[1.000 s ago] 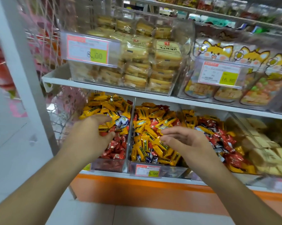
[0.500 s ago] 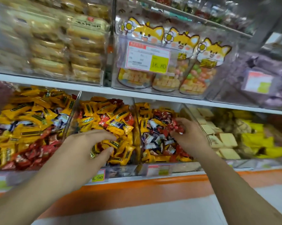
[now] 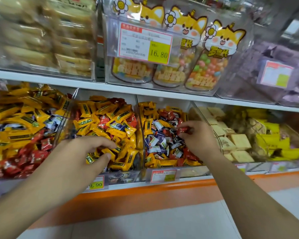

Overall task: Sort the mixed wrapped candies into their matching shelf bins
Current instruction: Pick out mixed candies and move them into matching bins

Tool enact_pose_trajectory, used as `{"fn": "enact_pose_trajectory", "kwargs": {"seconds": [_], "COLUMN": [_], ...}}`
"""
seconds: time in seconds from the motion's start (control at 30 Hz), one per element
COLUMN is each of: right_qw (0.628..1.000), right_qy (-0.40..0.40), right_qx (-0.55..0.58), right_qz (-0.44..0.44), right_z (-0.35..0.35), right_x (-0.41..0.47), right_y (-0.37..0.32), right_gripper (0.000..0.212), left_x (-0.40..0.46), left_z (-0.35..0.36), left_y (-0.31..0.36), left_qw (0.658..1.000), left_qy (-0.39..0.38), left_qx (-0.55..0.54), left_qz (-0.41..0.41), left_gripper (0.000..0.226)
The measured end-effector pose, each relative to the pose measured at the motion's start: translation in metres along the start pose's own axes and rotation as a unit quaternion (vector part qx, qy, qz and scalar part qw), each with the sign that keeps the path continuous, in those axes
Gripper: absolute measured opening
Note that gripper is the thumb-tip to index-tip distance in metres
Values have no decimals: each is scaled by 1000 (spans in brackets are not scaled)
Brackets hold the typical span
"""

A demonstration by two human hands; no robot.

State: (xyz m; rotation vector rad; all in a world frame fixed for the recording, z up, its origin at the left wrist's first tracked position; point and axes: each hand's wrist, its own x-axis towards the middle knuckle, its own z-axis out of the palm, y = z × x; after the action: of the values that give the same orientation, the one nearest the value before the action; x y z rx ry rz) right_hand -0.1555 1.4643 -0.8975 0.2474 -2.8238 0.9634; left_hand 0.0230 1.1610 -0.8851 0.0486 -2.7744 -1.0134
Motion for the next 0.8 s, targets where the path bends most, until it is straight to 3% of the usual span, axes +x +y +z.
{"fn": "enact_pose_trajectory", "kwargs": {"seconds": [0.17,0.3,0.5,0.8], "right_qw": [998,978,920,835], "right_qy": [37,62,-20,-187], "right_qx": [57,193,378,515], "right_qz": [16,58,102,55], "right_z": [-16,-24,-21,11], "right_x": [-7,-11,-24,-61], "right_y": [-6,-11,-31,-115], "right_gripper": [22,26,23,33], "left_x": [-6,-8,-11,-11], "left_z": [-3,-6,-7,-9], "left_y": [0,2,3,13], "left_qw": [1000,1000,1000,990], "left_qy": [-7,-4,-6,-10], "left_qx": [-1,-4,-27,-136], "left_qz": [-11,-7,-3,-25], "left_gripper": [21,16,14,25]}}
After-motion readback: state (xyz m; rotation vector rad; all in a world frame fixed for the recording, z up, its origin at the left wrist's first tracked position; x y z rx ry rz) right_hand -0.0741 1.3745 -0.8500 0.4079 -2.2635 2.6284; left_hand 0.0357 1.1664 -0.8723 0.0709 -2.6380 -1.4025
